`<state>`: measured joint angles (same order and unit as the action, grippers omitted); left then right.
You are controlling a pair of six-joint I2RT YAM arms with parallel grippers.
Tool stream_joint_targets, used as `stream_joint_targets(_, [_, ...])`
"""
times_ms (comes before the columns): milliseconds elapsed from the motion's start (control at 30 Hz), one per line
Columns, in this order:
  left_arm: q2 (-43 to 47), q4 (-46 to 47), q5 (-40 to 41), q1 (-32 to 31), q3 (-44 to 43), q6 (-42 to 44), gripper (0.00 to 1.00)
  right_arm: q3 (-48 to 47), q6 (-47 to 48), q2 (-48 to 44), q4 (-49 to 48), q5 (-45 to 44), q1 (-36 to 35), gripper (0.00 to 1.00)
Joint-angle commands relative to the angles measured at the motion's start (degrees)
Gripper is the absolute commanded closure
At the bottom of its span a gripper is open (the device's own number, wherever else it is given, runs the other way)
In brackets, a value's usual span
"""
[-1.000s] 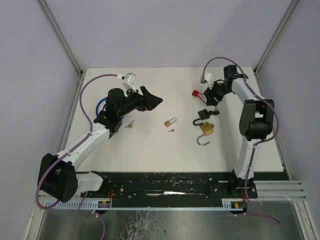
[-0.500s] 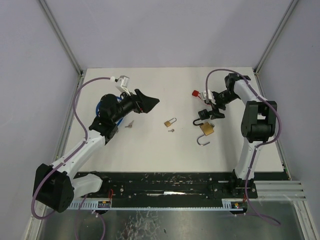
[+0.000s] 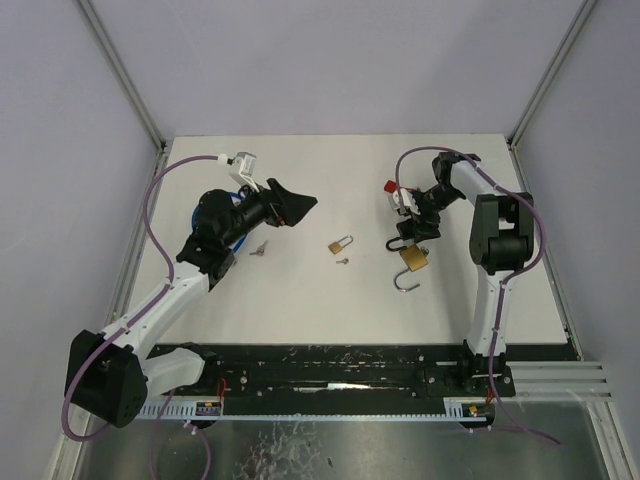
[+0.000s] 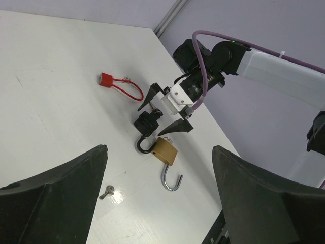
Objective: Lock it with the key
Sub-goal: Pick up the lock from the center of the board.
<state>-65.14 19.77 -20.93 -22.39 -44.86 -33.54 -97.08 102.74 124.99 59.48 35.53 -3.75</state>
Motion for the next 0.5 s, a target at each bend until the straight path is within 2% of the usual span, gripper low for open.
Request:
stream_joint_targets(0, [-0.13,4.28,-0.13,0.45,0.26,0.74,0.17,-3.06,0.76,1.50,1.86,-1.90,-0.50,0.10])
stream_joint_targets(333, [-0.71,4.20,-1.00,0.55,-0.20,-0.10,0.17,-6.26,-1.06,4.77,4.56,-3.18,-1.28,0.31])
stream_joint_targets(400, [-0.84,4.38,-1.13,0.46,-0.17,-0.48,0.17,-6.65,-1.66,4.99,4.95,-3.19,-1.27,0.40])
stream_joint_targets(467, [-1.19,4.97,-1.51,0.51,-0.10,-1.37,0.17,-6.96,-2.27,4.74,5.23,-2.91,-1.25,0.55])
